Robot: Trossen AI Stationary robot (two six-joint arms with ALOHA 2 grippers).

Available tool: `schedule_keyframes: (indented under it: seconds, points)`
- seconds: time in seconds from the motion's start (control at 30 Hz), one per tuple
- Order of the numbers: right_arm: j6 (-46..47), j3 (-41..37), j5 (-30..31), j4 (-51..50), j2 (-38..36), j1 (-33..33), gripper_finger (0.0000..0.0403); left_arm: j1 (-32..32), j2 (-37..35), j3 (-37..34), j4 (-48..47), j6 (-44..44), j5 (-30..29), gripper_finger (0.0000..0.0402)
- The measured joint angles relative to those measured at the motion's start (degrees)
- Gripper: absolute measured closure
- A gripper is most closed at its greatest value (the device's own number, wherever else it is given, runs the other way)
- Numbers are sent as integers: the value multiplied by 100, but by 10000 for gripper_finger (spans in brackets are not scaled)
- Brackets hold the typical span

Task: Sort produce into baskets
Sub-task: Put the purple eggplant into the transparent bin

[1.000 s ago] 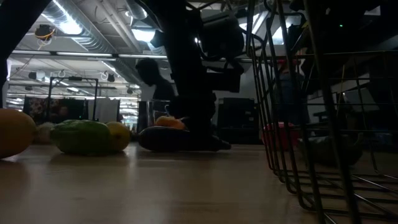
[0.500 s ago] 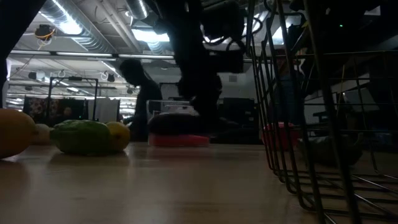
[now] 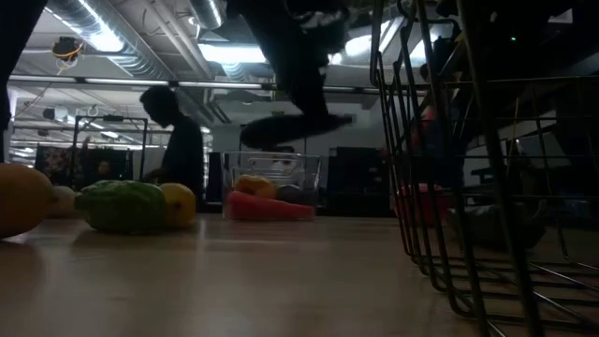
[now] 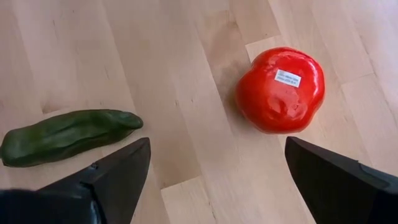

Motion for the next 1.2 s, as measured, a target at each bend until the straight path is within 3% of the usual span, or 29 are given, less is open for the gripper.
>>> schedule_keyframes:
  seconds: [0.4,0.53,0.67,1.2]
  points:
    - [-1,0,0,2,0,-1,35,1108,-453,-40,-55,-280,2,290]
    - [-1,0,2,4,0,-2,35,1358,-453,-216,-182,-696,482,290]
    - [-2,0,2,4,0,-2,36,1438,-453,-486,-218,-859,1063,290]
    - [0,0,2,26,-2,-2,36,1436,-446,-816,-141,-475,1084,290]
